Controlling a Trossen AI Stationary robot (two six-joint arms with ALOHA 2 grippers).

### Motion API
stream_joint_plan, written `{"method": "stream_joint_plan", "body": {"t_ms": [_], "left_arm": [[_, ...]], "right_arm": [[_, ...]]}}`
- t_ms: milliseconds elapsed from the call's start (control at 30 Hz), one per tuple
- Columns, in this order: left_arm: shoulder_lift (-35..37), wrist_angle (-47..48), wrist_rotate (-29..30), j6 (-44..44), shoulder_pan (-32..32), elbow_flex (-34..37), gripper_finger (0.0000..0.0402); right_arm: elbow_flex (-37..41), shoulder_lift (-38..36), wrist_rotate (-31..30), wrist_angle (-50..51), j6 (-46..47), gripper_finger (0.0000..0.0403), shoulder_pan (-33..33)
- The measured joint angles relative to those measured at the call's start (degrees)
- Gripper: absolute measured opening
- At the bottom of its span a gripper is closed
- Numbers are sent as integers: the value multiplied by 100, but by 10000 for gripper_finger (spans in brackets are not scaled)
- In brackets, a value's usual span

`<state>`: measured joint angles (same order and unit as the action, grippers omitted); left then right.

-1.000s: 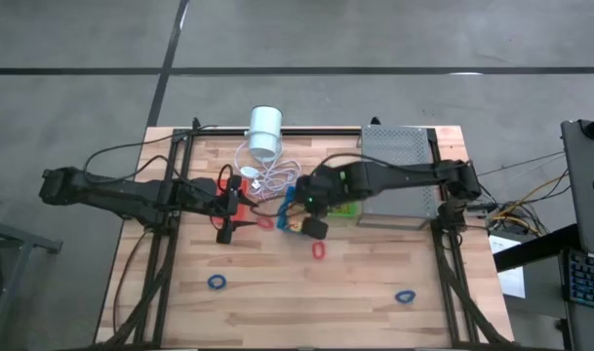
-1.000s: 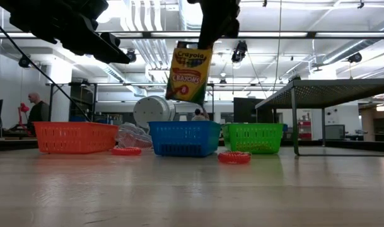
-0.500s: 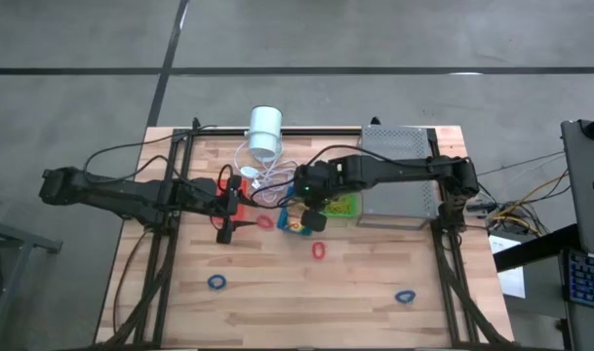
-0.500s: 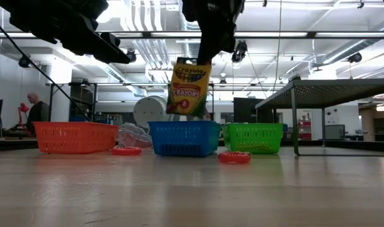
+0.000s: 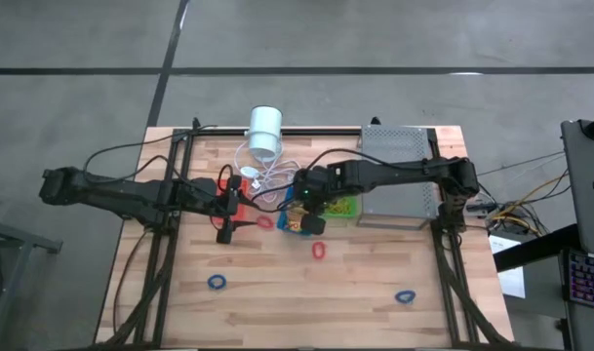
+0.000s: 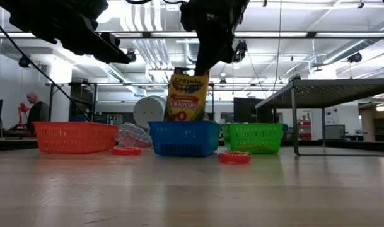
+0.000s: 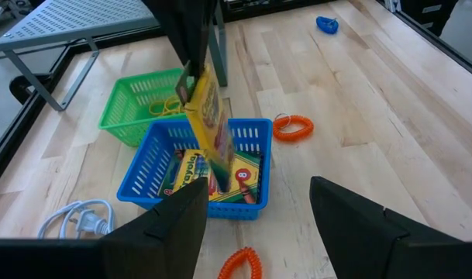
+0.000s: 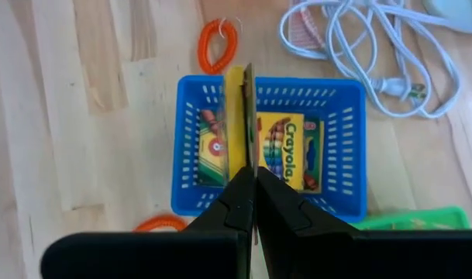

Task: Pick & Place Office Desk Supplies
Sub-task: Put the pack of crayon into the blue bin

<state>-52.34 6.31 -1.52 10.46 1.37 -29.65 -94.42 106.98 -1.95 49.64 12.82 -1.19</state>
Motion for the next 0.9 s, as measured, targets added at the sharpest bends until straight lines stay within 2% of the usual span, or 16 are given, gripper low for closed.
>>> {"method": "stream_joint_plan", "body": {"t_ms": [533,900], "left_arm": [[0,0,0,0,4,0,230],[-2,0,0,0,4,0,230]], "right_arm": [[654,0,489,-836,7,8,4],[623,-4,614,-865,26,8,7]]}}
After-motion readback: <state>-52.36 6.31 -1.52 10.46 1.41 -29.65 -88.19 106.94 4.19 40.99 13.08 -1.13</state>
